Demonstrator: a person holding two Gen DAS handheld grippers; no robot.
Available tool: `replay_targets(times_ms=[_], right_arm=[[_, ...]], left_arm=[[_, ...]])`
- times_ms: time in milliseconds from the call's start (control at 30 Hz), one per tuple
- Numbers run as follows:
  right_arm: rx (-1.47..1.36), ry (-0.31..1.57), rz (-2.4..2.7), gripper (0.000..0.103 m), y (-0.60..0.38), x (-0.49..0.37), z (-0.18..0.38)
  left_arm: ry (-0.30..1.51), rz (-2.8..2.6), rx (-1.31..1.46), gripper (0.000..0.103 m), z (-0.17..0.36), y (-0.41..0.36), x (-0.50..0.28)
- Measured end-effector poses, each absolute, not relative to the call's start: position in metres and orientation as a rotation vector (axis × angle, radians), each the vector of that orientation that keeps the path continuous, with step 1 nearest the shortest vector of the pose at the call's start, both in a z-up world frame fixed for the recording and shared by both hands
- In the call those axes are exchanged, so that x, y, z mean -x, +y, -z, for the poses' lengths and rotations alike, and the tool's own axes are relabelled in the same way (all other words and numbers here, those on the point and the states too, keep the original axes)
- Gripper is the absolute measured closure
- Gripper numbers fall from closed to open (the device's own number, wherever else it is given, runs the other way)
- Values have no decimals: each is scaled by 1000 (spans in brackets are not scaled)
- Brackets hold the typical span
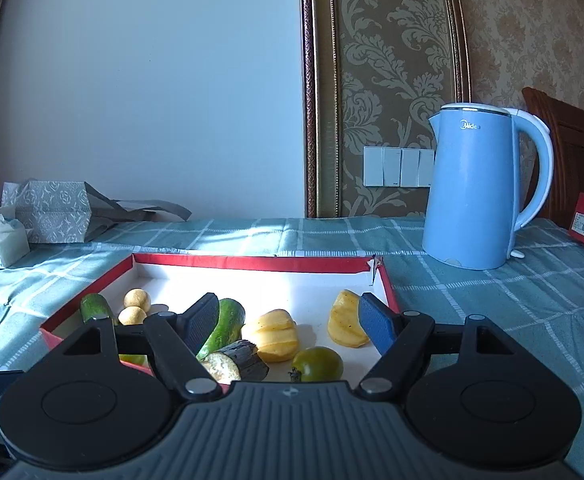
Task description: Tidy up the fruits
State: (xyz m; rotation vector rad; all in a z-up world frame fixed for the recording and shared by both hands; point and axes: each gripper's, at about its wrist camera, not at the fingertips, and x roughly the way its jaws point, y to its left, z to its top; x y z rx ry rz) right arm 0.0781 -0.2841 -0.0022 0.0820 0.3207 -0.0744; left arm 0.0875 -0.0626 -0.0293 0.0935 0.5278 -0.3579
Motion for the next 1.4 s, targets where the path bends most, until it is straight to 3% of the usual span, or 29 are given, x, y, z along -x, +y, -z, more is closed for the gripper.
replay_targets(times_ms=[267,767,1033,1167,1400], right_arm=[[-76,270,47,21,-271,-21,10],[-53,306,42,20,-263,-25,19],[-35,307,42,20,-260,-25,21],[-38,300,45,20,-261,-25,21],[-36,303,44,20,-260,-25,21]], left_arm=[[557,320,-52,29,31,-55,-94],[580,271,-13,22,31,-47,-101],[572,264,-3,12,30,-45,-100],[557,252,18,0,26,-41,-97],[554,218,-31,0,26,-45,-96]])
